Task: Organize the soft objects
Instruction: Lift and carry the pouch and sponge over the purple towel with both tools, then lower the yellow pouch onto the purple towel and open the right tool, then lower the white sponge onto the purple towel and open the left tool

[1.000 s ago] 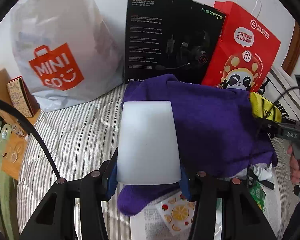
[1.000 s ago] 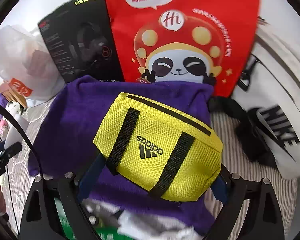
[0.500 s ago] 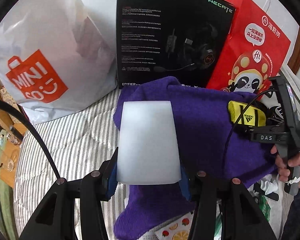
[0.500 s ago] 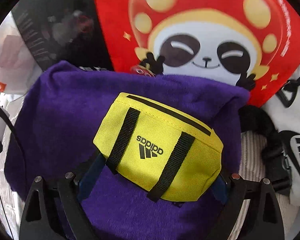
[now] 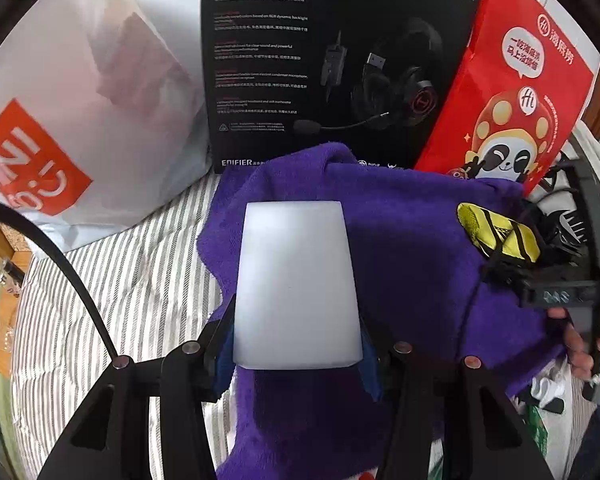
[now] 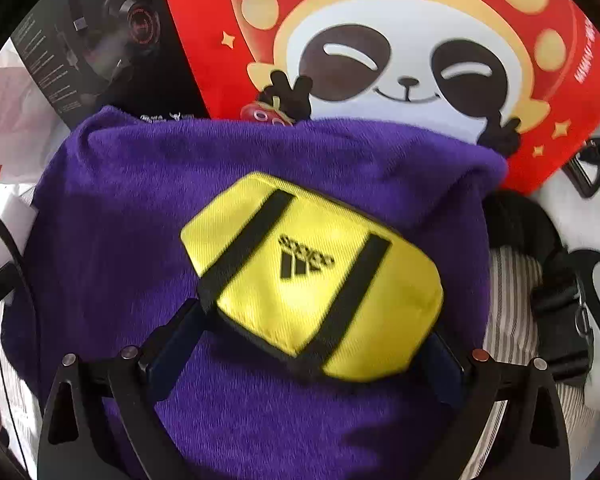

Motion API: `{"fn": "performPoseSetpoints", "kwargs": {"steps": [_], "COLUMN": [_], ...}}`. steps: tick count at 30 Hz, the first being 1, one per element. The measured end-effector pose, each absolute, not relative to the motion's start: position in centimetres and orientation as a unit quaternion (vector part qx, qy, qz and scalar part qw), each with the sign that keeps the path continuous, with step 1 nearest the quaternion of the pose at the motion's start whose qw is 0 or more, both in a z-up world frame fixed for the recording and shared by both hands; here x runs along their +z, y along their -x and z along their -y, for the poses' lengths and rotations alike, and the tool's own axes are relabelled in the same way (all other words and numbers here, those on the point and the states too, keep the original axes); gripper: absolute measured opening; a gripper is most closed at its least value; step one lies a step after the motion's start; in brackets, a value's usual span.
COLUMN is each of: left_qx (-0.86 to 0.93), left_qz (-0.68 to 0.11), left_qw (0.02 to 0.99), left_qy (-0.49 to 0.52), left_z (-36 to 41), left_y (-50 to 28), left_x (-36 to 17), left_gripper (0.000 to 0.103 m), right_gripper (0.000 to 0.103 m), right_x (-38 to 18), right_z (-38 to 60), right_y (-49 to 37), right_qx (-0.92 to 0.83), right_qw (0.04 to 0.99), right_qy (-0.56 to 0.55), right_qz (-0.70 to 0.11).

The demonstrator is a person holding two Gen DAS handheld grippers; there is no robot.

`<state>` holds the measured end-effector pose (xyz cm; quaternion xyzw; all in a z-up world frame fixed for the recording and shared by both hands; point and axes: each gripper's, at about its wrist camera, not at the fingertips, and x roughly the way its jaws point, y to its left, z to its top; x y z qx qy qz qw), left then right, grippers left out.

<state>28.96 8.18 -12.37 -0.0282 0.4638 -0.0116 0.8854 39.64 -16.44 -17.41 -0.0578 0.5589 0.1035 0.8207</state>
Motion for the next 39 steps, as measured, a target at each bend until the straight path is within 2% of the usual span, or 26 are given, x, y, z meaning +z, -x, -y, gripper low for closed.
{"fn": "performPoseSetpoints", "kwargs": {"steps": [18,27,34,37,39], "left_qx": [0.003,0.011,0.003,-0.004,-0.007], "left_qz": [-0.472,-0.507,-0.499,-0.504,-0.509], "left_qw": [0.881,0.862,0.866,0.864,0.861], "left_qy": [0.001,-0.006,-0.018,-0.019,-0.019], "left_z": [-5.2,-4.4,-4.2,-3.6,-3.3], "left_y": [-32.1,-35.6,-35.1,-35.2,-34.5], "left_x": [-10.8,-15.3,-15.7,-15.8,-15.7], "left_gripper": [0.048,0.048,0.050,0.061,0.073], "right_gripper": [0.099,0.099,0.099,0.099,0.099], "right_x": [-13.5,-11.1,-9.7,-9.3,-9.1], "right_z": [19.4,21.4,22.3,22.5,22.7], "right_y": [-32.3,-30.2,-28.3,-27.6,-27.0], "right_qx": [0.126,0.122,0.117,0.119,0.118], "right_qw": [0.844,0.852,0.858,0.860,0.860], "right_qy": [0.023,0.016,0.012,0.006,0.008], "right_qz": [-0.521,-0.509,-0.500,-0.496,-0.497]}}
